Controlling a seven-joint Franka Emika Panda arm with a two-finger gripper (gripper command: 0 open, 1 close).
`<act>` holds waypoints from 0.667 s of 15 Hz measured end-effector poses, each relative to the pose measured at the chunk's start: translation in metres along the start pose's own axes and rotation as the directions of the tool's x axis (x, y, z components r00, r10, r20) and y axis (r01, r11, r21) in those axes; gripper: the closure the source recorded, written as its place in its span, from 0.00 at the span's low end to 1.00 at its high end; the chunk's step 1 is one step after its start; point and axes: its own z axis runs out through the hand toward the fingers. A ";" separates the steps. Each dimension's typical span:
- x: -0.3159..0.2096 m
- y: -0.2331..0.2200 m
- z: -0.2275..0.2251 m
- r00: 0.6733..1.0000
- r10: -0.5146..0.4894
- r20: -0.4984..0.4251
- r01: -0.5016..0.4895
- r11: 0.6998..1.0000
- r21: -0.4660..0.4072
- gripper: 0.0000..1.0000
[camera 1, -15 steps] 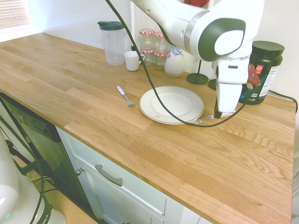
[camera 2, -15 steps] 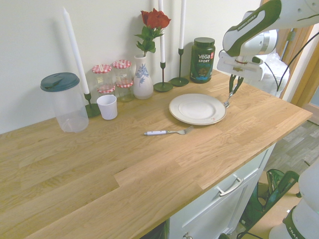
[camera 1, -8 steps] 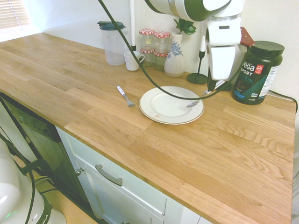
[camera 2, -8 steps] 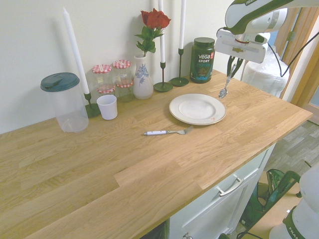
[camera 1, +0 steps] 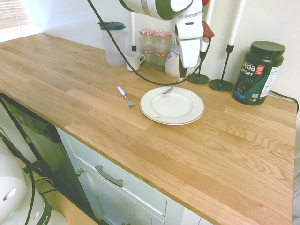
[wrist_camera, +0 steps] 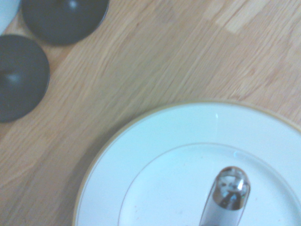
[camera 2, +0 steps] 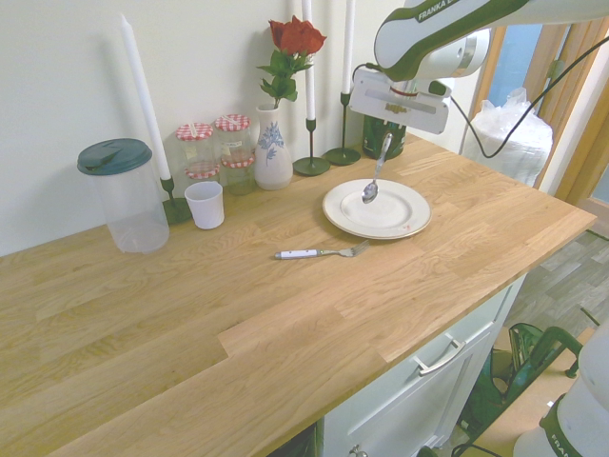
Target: Put the spoon into the plate
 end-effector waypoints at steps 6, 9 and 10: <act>-0.009 -0.002 0.046 1.000 -0.016 -0.008 0.016 1.000 -0.006 1.00; -0.010 -0.002 0.065 1.000 -0.018 -0.011 0.018 1.000 -0.020 1.00; -0.009 -0.001 0.070 1.000 -0.019 -0.013 0.018 0.999 -0.026 1.00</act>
